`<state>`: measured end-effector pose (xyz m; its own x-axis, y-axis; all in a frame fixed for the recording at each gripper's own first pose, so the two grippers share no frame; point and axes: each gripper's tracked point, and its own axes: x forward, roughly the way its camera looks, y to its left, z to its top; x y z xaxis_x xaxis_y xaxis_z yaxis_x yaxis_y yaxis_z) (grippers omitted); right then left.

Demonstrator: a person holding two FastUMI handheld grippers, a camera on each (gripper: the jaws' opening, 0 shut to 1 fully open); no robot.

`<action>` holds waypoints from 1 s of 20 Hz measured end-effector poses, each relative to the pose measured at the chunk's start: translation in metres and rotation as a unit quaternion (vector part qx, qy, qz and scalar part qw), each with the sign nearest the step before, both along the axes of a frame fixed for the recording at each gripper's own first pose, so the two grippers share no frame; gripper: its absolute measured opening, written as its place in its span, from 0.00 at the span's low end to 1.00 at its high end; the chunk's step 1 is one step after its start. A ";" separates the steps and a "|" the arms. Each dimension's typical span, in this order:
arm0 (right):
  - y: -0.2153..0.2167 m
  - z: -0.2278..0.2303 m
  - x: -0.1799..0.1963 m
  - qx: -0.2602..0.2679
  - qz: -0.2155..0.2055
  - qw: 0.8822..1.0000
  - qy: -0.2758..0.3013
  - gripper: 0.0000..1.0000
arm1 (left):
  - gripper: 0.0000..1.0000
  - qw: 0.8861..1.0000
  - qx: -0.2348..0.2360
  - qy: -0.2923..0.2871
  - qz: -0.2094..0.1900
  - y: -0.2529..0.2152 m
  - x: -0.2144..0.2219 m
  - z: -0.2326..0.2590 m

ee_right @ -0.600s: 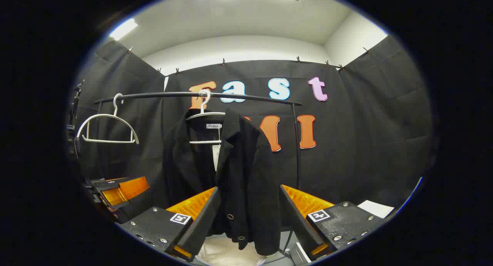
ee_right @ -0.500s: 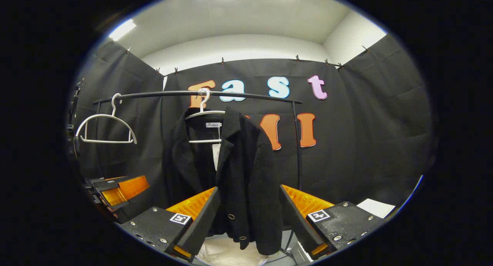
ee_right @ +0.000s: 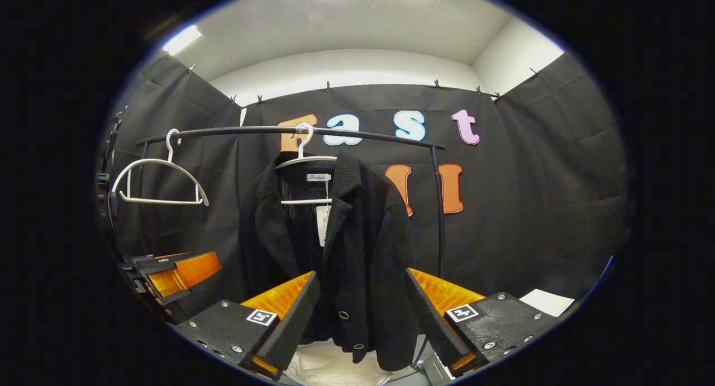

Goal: Grasp the clothes on the hanger with both hands and then place them into the laundry hamper below.

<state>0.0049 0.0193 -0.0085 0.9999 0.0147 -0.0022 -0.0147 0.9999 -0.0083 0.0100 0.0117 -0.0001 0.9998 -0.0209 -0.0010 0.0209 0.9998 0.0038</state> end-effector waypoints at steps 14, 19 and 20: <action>0.000 -0.003 0.000 0.000 -0.008 1.000 0.003 0.99 | 1.00 1.000 0.007 -0.001 -0.007 -0.003 0.002 -0.001; 0.013 -0.008 0.014 0.001 0.009 1.000 0.009 0.99 | 1.00 1.000 -0.003 0.000 -0.013 -0.006 -0.002 -0.001; 0.017 -0.010 0.018 0.001 0.014 1.000 0.012 0.99 | 0.96 1.000 -0.006 0.001 -0.014 -0.007 -0.004 -0.002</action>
